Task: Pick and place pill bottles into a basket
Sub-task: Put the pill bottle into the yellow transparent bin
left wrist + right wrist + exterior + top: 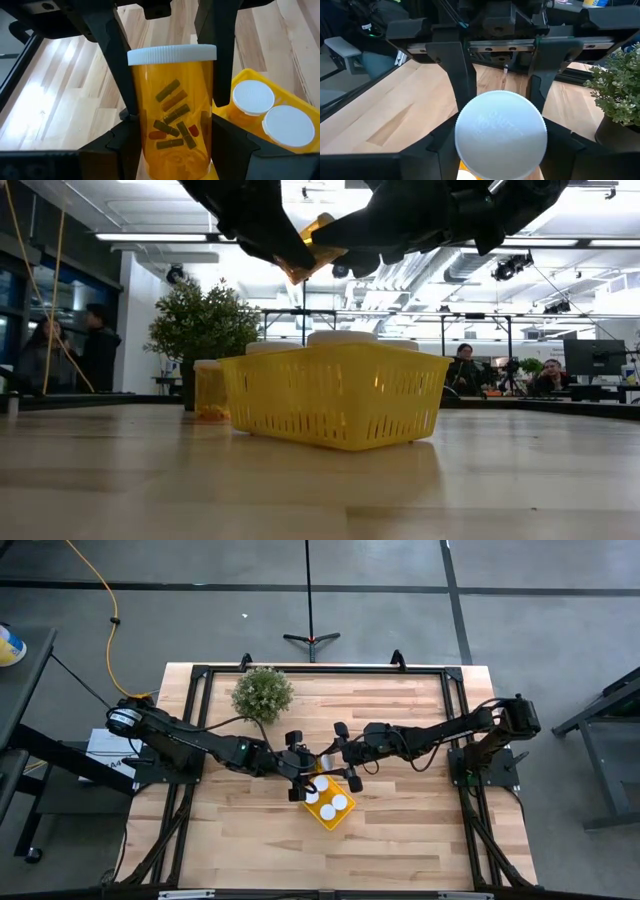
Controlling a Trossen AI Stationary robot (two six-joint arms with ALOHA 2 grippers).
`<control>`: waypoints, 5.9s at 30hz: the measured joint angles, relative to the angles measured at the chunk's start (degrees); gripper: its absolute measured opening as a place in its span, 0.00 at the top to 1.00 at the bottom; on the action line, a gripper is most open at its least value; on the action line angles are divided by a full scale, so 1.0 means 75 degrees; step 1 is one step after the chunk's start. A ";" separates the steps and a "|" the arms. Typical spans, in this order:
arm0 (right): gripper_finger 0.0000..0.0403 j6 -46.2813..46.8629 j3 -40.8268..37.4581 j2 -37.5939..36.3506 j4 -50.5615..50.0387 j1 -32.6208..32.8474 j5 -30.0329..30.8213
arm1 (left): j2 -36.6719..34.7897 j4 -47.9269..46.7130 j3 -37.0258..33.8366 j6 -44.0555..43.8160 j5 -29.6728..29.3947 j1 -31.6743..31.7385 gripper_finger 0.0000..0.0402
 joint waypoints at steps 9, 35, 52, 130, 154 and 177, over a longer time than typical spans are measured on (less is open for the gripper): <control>0.53 0.0037 0.0000 -0.0003 0.0011 -0.0006 0.0022 | 0.0000 -0.0008 0.0000 0.0142 0.0083 -0.0012 0.22; 0.53 0.0290 0.0093 -0.0321 -0.1320 0.0543 0.0018 | -0.1483 -0.3974 0.0740 -0.1129 -0.0204 -0.0020 0.24; 0.52 0.0680 0.0080 -0.0291 -0.2531 0.1172 0.0554 | -0.1757 -0.4464 0.0731 -0.1126 -0.0256 -0.0017 0.30; 0.52 -0.0546 0.1778 0.0793 -0.5371 0.0781 -0.0311 | -0.1932 -0.4998 0.0731 -0.1467 -0.0621 -0.0012 0.30; 0.39 -0.0479 0.1778 0.0793 -0.5473 0.0711 -0.0303 | -0.1932 -0.5006 0.0731 -0.1440 -0.0624 -0.0012 0.30; 0.41 -0.0420 0.1564 -0.0519 -0.6740 0.0481 -0.0395 | -0.1938 -0.3834 -0.0390 -0.1717 -0.0318 -0.0017 0.30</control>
